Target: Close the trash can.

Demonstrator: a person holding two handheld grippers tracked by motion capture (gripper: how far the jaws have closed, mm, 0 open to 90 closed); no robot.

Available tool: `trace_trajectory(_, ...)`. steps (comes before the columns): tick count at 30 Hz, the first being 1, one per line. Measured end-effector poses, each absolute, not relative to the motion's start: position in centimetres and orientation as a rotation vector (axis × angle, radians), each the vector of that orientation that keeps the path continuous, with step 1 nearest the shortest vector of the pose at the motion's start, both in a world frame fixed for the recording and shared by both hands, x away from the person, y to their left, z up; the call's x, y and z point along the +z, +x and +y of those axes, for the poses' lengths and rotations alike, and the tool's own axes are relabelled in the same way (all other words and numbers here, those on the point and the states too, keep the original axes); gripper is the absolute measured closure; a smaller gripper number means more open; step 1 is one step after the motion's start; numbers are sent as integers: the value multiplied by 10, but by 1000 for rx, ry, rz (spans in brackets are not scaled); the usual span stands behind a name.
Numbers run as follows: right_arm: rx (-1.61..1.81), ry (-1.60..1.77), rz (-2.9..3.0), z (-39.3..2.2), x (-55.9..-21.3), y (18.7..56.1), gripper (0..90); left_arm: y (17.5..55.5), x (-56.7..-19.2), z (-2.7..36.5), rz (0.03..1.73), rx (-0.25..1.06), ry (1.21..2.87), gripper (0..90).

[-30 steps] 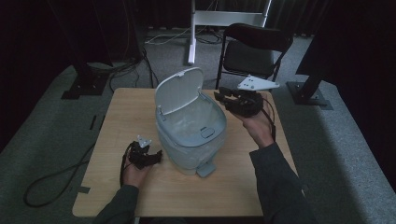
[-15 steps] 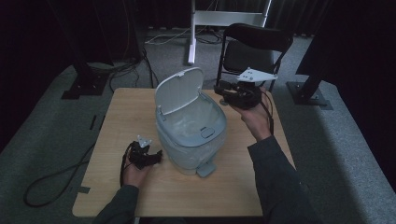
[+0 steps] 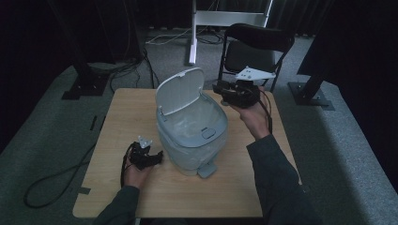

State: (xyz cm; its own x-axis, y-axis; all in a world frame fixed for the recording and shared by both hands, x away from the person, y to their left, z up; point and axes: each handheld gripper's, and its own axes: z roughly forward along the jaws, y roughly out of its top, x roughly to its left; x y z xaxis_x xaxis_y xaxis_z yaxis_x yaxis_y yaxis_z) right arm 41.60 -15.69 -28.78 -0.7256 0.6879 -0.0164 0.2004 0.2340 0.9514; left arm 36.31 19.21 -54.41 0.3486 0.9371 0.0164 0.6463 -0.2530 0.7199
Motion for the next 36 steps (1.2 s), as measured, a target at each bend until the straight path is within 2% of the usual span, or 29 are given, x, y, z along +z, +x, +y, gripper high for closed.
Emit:
trace_trajectory(12, 1515, 820, 2072, -150, -285, 425, 717, 363, -544, 192, 1374, 603, 1994, 243)
trace_trajectory(20, 1556, 824, 2070, -145, -278, 430, 798, 363, -544, 192, 1374, 603, 1994, 243)
trace_trajectory(29, 1562, 811, 2065, -139, -270, 432, 813, 363, -544, 192, 1374, 603, 1995, 243)
trace_trajectory(36, 1586, 829, 2016, -137, -264, 431, 883, 363, -544, 192, 1374, 603, 1995, 243)
